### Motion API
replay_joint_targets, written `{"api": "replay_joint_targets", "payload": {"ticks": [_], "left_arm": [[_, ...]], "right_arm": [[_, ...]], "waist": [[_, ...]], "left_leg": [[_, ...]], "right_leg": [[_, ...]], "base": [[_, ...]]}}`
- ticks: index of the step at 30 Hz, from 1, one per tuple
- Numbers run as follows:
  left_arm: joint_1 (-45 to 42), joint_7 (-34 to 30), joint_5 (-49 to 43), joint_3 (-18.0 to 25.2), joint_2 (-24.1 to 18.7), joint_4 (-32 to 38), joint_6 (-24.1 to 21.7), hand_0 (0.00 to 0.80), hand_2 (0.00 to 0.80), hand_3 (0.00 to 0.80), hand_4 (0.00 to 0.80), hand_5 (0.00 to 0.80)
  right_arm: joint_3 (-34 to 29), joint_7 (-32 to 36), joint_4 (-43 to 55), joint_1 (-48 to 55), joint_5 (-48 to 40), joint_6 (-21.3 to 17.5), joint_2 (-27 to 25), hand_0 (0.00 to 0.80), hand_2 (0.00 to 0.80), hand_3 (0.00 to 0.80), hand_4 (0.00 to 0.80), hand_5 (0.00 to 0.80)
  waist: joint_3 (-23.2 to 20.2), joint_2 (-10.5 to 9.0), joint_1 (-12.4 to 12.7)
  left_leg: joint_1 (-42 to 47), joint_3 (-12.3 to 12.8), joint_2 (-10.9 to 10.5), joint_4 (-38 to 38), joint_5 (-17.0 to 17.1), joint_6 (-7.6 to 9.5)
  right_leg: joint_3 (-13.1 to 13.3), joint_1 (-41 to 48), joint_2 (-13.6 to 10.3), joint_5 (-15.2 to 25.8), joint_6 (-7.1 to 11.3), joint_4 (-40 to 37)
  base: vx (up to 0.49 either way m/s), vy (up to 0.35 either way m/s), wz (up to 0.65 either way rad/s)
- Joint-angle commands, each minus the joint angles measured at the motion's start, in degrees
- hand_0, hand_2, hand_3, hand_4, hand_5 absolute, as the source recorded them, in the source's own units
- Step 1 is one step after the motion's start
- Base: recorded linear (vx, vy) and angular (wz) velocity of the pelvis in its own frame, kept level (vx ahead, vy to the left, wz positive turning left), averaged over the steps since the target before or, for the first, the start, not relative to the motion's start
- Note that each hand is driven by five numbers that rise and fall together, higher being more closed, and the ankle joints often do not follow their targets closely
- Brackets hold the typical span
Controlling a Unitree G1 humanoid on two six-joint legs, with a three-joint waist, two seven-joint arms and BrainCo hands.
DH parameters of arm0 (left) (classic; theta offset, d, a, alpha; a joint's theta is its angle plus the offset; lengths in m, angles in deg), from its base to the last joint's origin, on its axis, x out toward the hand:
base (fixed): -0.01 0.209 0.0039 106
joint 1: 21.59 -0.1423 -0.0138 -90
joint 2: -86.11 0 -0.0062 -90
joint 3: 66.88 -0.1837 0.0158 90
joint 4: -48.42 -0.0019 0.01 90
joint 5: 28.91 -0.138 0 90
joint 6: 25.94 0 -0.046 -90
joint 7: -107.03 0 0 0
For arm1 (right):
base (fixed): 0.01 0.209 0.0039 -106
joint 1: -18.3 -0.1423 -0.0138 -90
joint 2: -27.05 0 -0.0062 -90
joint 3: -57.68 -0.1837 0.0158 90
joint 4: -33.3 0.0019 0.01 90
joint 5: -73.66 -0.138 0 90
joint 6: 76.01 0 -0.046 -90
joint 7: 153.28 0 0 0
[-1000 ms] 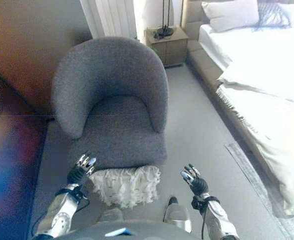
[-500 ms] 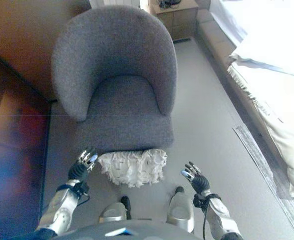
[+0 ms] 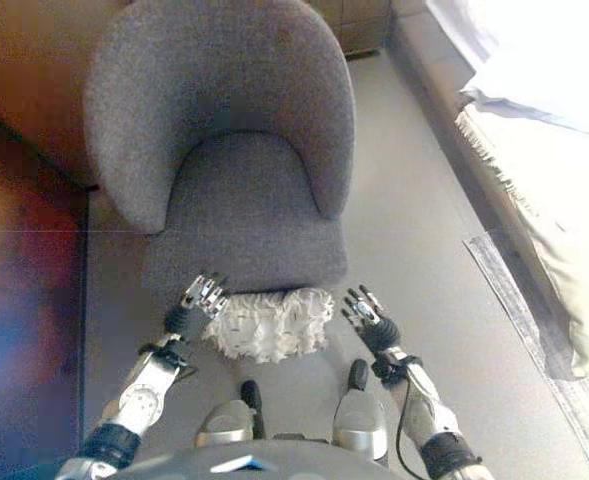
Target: Pick up the cushion and take it to the sofa
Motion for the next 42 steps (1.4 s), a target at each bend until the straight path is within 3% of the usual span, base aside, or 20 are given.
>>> {"api": "replay_joint_targets", "payload": {"ticks": [1, 4, 11, 26, 28, 31, 32, 33, 34, 35, 37, 42], "left_arm": [[1.1, -10.9, 7.8, -1.7, 0.2, 3.1, 7.5, 0.000, 0.000, 0.000, 0.000, 0.000], [-0.1, -12.4, 8.2, -0.7, 0.9, 4.0, 10.2, 0.000, 0.000, 0.000, 0.000, 0.000], [-0.4, -11.9, 10.8, 0.0, 2.0, 3.9, 15.8, 0.000, 0.000, 0.000, 0.000, 0.000], [-1.0, -10.7, 10.0, -1.5, 1.7, 3.6, 14.2, 0.000, 0.000, 0.000, 0.000, 0.000], [-0.9, -9.5, 7.4, -1.6, 1.3, 3.4, 12.3, 0.000, 0.000, 0.000, 0.000, 0.000], [-0.5, -1.6, -4.4, -2.3, -1.0, 1.7, 1.9, 0.000, 0.000, 0.000, 0.000, 0.000], [0.1, 6.7, -12.2, -3.0, -2.6, -0.1, -4.5, 0.000, 0.000, 0.000, 0.000, 0.000], [0.8, 12.6, -19.7, -3.1, -3.7, -1.3, -9.6, 0.000, 0.000, 0.000, 0.000, 0.000], [1.2, 16.6, -24.9, -3.1, -4.4, -1.7, -12.3, 0.000, 0.000, 0.000, 0.000, 0.000], [1.9, 26.2, -39.2, -2.8, -6.9, -1.7, -17.6, 0.000, 0.000, 0.000, 0.000, 0.000], [2.4, 31.7, -51.7, -3.0, -10.3, -0.8, -21.0, 0.000, 0.000, 0.000, 0.000, 0.000], [2.1, 32.2, -49.3, -2.0, -10.9, -1.7, -20.4, 0.000, 0.000, 0.000, 0.000, 0.000]], "right_arm": [[-0.7, 11.2, 3.7, -2.3, -10.1, 5.6, 5.3, 0.000, 0.000, 0.000, 0.000, 0.000], [-1.5, 13.6, 5.2, -1.4, -10.2, 8.5, 6.2, 0.000, 0.000, 0.000, 0.000, 0.000], [-0.8, 15.6, 5.3, 0.3, -7.4, 10.2, 5.2, 0.000, 0.000, 0.000, 0.000, 0.000], [1.6, 14.8, 5.3, 1.8, -5.6, 8.2, 3.0, 0.000, 0.000, 0.000, 0.000, 0.000], [1.7, 13.7, 4.8, 1.4, -4.3, 7.0, 2.7, 0.000, 0.000, 0.000, 0.000, 0.000], [2.5, 5.6, 3.3, 0.7, 8.6, -0.5, 0.8, 0.000, 0.000, 0.000, 0.000, 0.000], [2.9, -4.8, 0.5, -0.3, 20.8, -6.4, -1.1, 0.000, 0.000, 0.000, 0.000, 0.000], [3.2, -13.3, -2.0, -1.4, 30.1, -9.8, -2.8, 0.000, 0.000, 0.000, 0.000, 0.000], [3.3, -18.1, -3.0, -1.9, 36.6, -11.8, -3.7, 0.000, 0.000, 0.000, 0.000, 0.000], [3.5, -27.2, -3.0, -2.6, 44.4, -13.8, -6.3, 0.000, 0.000, 0.000, 0.000, 0.000], [3.9, -29.2, 0.9, -2.6, 41.1, -13.3, -8.2, 0.000, 0.000, 0.000, 0.000, 0.000], [1.3, -29.4, 1.0, -1.5, 39.7, -14.3, -7.6, 0.000, 0.000, 0.000, 0.000, 0.000]], "waist": [[-3.5, -2.62, 1.4], [-4.6, -2.48, 1.3], [-6.7, -2.32, 1.2], [-7.4, -2.28, 0.5], [-7.3, -2.24, 0.5], [-7.2, -2.24, 0.6], [-6.9, -2.24, 0.8], [-6.7, -2.32, 0.9], [-6.8, -2.39, 1.0], [-6.2, -2.56, 1.1], [-5.7, -2.92, 1.1], [-4.6, -2.54, 1.0]], "left_leg": [[-3.9, 0.0, 0.8, -0.8, 2.1, 2.10], [-3.0, 0.0, 0.9, -0.1, 1.2, 2.18], [-0.8, 0.3, 0.9, -1.4, 0.9, 1.82], [0.2, 0.4, 0.4, -2.6, 0.7, 1.89], [0.2, 0.4, 0.4, -2.6, 0.7, 1.88], [0.2, 0.1, 0.3, -2.5, 0.7, 1.73], [0.4, -0.2, 0.2, -2.6, 0.7, 1.69], [0.3, -0.5, 0.0, -2.7, 0.8, 1.77], [0.1, -0.7, -0.1, -2.8, 0.9, 1.85], [0.1, -1.1, -0.2, -2.9, 0.9, 2.07], [-0.5, -1.5, -0.3, -2.7, 1.1, 2.22], [-1.0, -1.9, -0.4, -1.7, 0.9, 2.46]], "right_leg": [[-0.4, 2.4, -5.5, -3.7, 5.61, 2.4], [-0.1, 3.2, -5.2, -5.0, 5.29, 3.2], [-0.6, 5.4, -4.2, -5.5, 4.79, 1.5], [-0.5, 5.0, -3.4, -5.2, 4.56, 0.9], [-0.6, 5.0, -3.4, -5.2, 4.55, 1.0], [-0.7, 4.9, -3.4, -5.1, 4.66, 1.1], [-0.8, 5.1, -3.4, -5.1, 4.70, 1.1], [-0.9, 5.1, -3.4, -5.1, 4.71, 1.1], [-1.0, 4.9, -3.4, -5.0, 4.68, 1.0], [-1.0, 4.9, -3.3, -5.0, 4.65, 1.1], [-0.6, 4.4, -3.1, -5.0, 4.41, 1.3], [0.0, 4.3, -3.2, -5.1, 4.12, 1.7]], "base": [[0.008, -0.005, 0.10], [0.042, -0.014, 0.04], [0.059, -0.016, 0.01], [0.002, -0.001, 0.00], [0.000, 0.000, 0.00], [0.000, 0.000, 0.00], [0.000, 0.000, 0.00], [0.000, 0.000, 0.00], [0.000, 0.000, 0.00], [0.000, 0.000, 0.00], [-0.021, -0.038, 0.02], [0.045, 0.008, 0.02]]}}
